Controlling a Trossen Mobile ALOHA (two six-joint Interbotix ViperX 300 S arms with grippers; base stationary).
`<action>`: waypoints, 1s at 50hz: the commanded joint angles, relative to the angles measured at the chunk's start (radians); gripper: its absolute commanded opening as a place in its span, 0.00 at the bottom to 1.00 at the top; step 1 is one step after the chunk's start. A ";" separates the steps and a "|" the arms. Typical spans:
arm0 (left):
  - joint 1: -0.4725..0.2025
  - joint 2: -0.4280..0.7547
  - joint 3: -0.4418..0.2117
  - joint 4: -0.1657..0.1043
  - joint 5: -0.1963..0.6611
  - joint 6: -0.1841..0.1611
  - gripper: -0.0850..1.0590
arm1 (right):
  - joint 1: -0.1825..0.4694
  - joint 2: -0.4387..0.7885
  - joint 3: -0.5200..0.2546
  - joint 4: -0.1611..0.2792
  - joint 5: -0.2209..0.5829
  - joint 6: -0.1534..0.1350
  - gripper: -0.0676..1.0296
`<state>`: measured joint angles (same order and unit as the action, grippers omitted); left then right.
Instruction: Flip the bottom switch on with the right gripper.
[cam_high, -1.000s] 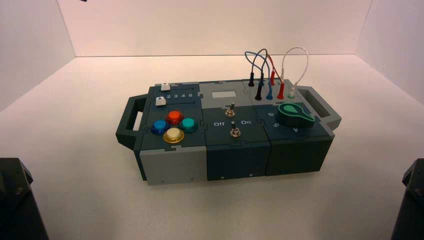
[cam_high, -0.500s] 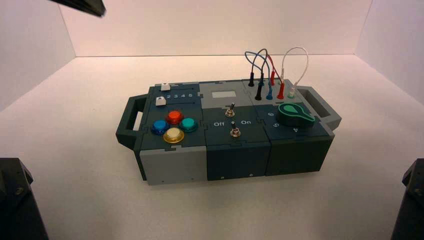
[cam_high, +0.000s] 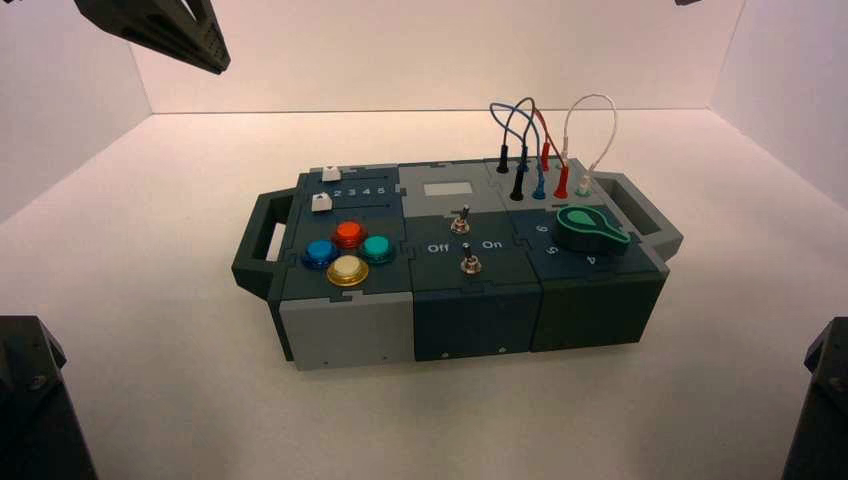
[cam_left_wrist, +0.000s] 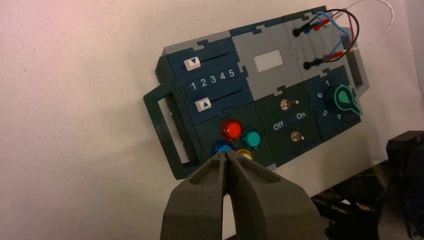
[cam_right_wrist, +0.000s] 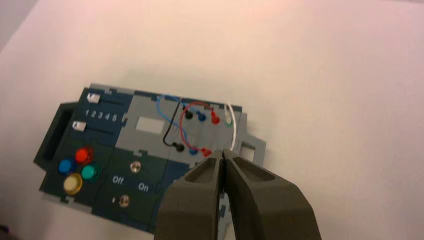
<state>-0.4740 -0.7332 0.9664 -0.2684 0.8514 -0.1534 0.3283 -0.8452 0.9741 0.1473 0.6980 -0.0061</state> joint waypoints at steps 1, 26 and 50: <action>-0.003 0.002 -0.018 -0.011 0.006 -0.006 0.05 | 0.029 0.012 -0.052 0.018 0.025 -0.002 0.04; -0.017 0.031 -0.003 -0.037 0.064 -0.037 0.05 | 0.158 0.055 -0.064 0.074 0.018 0.003 0.04; -0.020 0.173 0.020 -0.038 0.034 -0.046 0.05 | 0.281 0.112 -0.057 0.138 -0.038 0.002 0.04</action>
<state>-0.4863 -0.5952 1.0078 -0.3053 0.9035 -0.1963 0.5890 -0.7424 0.9357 0.2684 0.6811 -0.0061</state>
